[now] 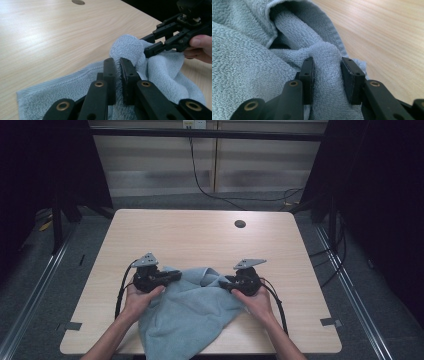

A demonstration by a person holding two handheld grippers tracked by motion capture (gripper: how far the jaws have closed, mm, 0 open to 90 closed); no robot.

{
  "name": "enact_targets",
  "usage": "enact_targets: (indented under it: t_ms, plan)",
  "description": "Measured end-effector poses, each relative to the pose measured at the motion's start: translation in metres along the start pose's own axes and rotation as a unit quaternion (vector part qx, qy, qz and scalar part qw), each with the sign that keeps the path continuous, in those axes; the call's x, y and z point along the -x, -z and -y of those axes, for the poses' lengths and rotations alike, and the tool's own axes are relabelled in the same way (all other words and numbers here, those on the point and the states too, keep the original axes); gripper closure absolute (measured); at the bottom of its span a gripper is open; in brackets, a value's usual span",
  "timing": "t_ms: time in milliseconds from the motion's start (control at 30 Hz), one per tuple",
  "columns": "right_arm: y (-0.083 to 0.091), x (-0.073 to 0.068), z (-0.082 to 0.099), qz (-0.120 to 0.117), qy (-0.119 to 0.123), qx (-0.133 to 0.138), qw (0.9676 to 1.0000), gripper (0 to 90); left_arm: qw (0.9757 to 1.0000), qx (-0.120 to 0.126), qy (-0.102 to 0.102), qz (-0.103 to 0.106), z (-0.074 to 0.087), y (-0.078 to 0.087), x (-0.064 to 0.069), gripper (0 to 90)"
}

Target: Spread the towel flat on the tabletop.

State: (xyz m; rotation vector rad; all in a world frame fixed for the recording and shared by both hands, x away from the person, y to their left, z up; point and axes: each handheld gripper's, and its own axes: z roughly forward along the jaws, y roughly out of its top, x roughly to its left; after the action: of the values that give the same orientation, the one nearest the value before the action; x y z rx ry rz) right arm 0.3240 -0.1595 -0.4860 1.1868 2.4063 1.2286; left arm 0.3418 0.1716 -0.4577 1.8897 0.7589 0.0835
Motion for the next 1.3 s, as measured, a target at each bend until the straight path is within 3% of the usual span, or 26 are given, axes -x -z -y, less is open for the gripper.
enact_targets:
  t_ms: [233, 400, 500, 533, 633, 733, 867, 1033, 1167, 1300]
  plan:
    - [0.007, -0.001, -0.001, 0.002, -0.001, 0.017, 0.9999, 63.6, 0.9998, 0.009, 0.016, -0.006, 0.0, 0.005, -0.007, 84.3]
    - [0.017, 0.002, -0.003, 0.022, 0.009, 0.031, 0.9992, 81.5, 0.9994, 0.015, 0.031, -0.01, 0.001, 0.01, -0.013, 84.3]
    - [0.021, 0.008, -0.004, 0.003, -0.012, 0.043, 0.999, 84.8, 0.9991, 0.022, 0.034, -0.011, 0.0, 0.013, -0.014, 84.3]
    - [0.021, 0.008, -0.005, 0.001, -0.012, 0.04, 0.9991, 85.4, 0.999, 0.021, 0.032, -0.023, 0.0, 0.015, -0.014, 84.4]
    - [0.023, 0.01, -0.006, 0.019, -0.01, 0.026, 0.9994, 85.9, 0.9984, 0.031, 0.035, -0.031, -0.003, 0.023, -0.019, 84.5]
    - [0.033, 0.02, -0.01, 0.031, -0.02, 0.044, 0.9983, 86.1, 0.9967, 0.06, 0.043, -0.034, -0.01, 0.035, -0.026, 84.5]
    - [0.058, 0.035, -0.024, 0.048, -0.049, 0.097, 0.9929, 86.3, 0.9946, 0.085, 0.038, -0.045, -0.021, 0.046, -0.028, 84.7]
    - [0.087, 0.047, -0.054, 0.083, -0.05, 0.132, 0.9865, 86.4, 0.9899, 0.118, 0.038, -0.069, -0.049, 0.06, -0.032, 85.0]
    - [0.105, 0.053, -0.093, 0.104, -0.04, 0.161, 0.9808, 86.5, 0.9846, 0.147, 0.027, -0.091, -0.081, 0.073, -0.033, 85.1]
    - [0.125, 0.053, -0.125, 0.113, -0.037, 0.208, 0.971, 86.5, 0.978, 0.175, 0.012, -0.113, -0.108, 0.093, -0.031, 85.2]
